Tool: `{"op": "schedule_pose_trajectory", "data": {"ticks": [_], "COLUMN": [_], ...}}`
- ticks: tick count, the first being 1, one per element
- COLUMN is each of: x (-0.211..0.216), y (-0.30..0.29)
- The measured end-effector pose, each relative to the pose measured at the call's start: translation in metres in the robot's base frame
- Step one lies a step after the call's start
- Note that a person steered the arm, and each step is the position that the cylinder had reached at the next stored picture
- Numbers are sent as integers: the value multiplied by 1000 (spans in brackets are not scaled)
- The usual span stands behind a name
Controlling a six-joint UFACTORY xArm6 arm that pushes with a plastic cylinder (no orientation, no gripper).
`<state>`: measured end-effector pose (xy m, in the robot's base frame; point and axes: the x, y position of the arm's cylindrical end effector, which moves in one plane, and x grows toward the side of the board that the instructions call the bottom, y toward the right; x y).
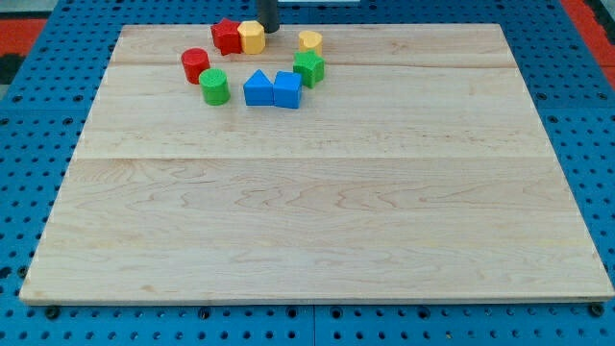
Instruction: Move the red circle right a bit
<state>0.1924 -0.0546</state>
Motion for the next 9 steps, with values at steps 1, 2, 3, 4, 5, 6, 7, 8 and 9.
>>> {"op": "schedule_pose_trajectory", "data": {"ticks": [1, 2, 3, 4, 5, 6, 7, 8, 9], "x": [3, 1, 48, 151, 255, 292, 263, 214, 163], "y": [28, 84, 141, 155, 136, 46, -83, -175, -190]}}
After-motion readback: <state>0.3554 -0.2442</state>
